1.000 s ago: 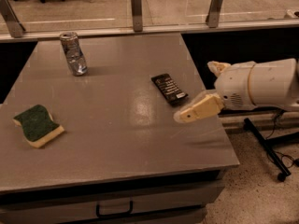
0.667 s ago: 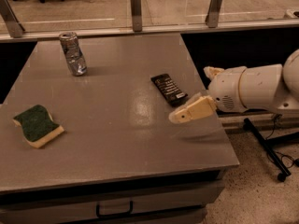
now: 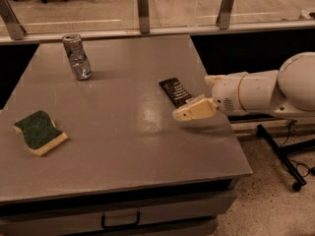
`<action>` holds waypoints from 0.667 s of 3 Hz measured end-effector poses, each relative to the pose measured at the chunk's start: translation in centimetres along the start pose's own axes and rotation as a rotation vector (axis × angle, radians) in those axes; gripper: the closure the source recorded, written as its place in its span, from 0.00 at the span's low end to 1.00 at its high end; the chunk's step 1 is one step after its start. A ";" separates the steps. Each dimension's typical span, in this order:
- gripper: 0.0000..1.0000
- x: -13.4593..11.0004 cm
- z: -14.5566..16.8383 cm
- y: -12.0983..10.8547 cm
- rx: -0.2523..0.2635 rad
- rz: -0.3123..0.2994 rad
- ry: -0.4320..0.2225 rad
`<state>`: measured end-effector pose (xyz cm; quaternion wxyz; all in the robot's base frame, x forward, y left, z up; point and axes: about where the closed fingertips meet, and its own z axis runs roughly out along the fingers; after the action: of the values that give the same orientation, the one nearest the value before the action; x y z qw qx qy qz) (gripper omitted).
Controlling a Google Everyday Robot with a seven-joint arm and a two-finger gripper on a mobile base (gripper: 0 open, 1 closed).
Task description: Move rxbar chocolate near sponge
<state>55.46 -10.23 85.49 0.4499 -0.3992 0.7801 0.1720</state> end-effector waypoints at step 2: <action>0.39 0.9 2.7 -0.4 0.000 0.006 -0.007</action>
Offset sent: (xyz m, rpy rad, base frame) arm 0.0286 0.0089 -0.0371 0.0174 -0.0063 -0.0168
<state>57.07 -9.23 83.27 0.4522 -0.3962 0.7797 0.1749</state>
